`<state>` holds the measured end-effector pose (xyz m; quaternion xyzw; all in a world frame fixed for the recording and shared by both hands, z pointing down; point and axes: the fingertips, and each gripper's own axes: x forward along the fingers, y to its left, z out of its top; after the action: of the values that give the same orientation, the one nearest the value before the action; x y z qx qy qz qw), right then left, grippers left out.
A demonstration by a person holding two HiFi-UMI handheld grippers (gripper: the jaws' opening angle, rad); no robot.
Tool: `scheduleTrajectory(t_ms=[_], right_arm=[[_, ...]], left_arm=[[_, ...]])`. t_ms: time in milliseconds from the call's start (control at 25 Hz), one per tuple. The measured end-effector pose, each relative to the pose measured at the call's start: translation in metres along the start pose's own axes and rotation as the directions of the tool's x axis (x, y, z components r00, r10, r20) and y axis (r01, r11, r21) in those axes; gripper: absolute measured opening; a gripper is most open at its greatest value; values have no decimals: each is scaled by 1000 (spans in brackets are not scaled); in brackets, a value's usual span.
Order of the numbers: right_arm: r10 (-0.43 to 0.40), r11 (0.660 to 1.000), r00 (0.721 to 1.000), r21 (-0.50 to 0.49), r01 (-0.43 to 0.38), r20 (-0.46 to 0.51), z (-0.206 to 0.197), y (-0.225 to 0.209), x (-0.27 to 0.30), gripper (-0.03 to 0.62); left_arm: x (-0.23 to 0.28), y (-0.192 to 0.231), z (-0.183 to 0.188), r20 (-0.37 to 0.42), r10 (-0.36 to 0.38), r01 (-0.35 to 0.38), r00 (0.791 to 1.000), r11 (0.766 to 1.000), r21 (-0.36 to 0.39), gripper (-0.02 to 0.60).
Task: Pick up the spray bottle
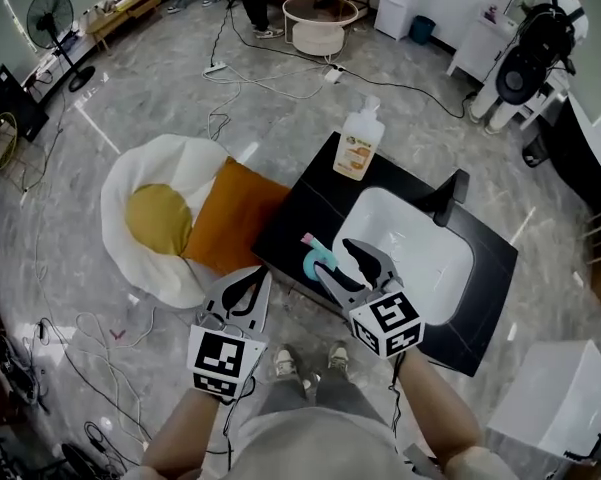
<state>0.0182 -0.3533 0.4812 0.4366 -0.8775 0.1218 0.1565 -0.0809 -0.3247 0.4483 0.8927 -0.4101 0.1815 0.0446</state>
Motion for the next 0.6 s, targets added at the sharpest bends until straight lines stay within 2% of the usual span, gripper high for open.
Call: scheduleTrajectory(t_ms=[160,280,480,600], right_arm=[[-3,1000,999,30,4,-42,-37,-11,19,288],[6,999,997,46,-3,-74,-62,-16,30,291],[35,998,991,56,-28,-126,-91,-17,52,295],[35,999,989,38,-30,-147,-103,-20,64,295]], left_arm=[[14,-12,-26,-50,-32,32,998,999,2,17],[24,-14,-49,-99,-31,30,995,999,-18,17],[34,-10,-80,-117,-25,6,993,987,-159,17],[41,-8,-92,-148,-21,-6,989,984,-179,17]])
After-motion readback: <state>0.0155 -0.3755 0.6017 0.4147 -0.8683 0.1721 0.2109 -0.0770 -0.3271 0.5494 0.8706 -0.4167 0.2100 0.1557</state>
